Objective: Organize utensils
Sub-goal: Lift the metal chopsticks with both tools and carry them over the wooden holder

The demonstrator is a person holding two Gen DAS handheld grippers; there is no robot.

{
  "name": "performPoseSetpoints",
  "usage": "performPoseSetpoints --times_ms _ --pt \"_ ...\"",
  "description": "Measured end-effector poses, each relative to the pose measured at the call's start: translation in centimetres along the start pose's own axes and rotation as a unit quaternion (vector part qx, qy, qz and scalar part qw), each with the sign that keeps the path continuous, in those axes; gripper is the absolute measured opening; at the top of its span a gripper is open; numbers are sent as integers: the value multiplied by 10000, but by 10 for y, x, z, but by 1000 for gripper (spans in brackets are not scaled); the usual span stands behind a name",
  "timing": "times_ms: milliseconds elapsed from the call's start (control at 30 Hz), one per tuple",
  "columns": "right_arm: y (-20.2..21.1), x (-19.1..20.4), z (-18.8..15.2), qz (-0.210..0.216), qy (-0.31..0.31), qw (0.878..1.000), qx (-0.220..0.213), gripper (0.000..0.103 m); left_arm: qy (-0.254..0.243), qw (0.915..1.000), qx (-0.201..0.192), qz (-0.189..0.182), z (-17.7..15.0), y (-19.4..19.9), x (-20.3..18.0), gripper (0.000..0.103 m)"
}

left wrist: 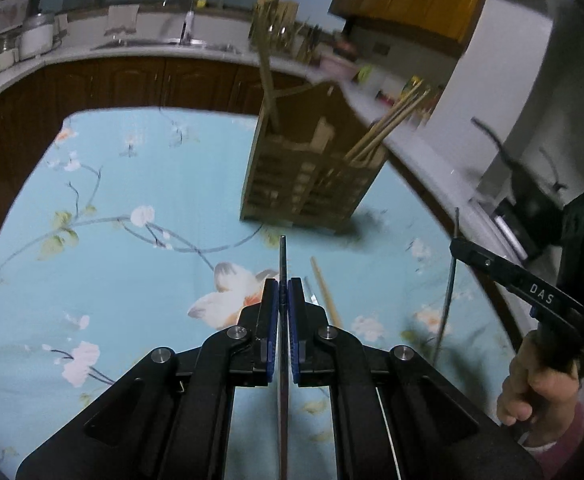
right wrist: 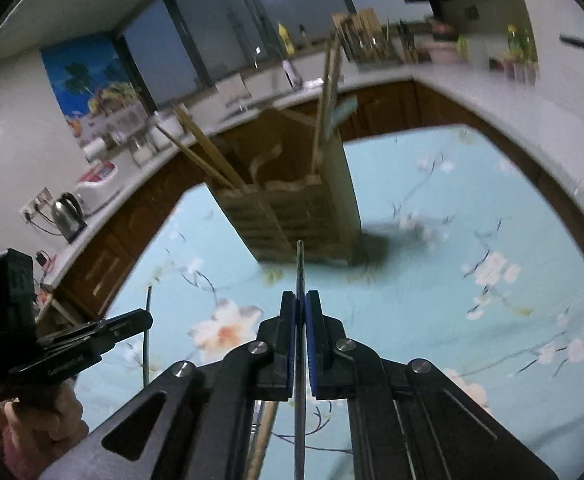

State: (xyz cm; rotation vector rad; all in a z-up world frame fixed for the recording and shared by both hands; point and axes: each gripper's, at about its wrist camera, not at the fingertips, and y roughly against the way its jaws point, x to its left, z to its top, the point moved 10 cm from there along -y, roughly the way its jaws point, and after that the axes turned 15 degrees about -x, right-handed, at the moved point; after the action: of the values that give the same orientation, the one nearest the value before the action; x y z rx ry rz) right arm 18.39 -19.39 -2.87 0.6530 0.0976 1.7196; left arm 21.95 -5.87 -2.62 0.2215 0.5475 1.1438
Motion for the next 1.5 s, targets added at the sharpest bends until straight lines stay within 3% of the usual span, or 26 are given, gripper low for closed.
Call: performPoseSetpoints --times_ms 367,1000,1233,1500 --pt "43 21 66 158 134 9964 -820 5 74 9974 -701 -181 53 48 -8 4" --pt "29 17 95 164 -3 9934 -1132 5 -7 9936 -1105 -242 99 44 -17 4" --pt "15 15 121 166 -34 9912 -1312 5 -73 9897 -1407 -239 139 38 -21 4" --pt "-5 17 170 99 -52 9837 -1796 5 -127 9796 -1988 -252 210 27 -26 4"
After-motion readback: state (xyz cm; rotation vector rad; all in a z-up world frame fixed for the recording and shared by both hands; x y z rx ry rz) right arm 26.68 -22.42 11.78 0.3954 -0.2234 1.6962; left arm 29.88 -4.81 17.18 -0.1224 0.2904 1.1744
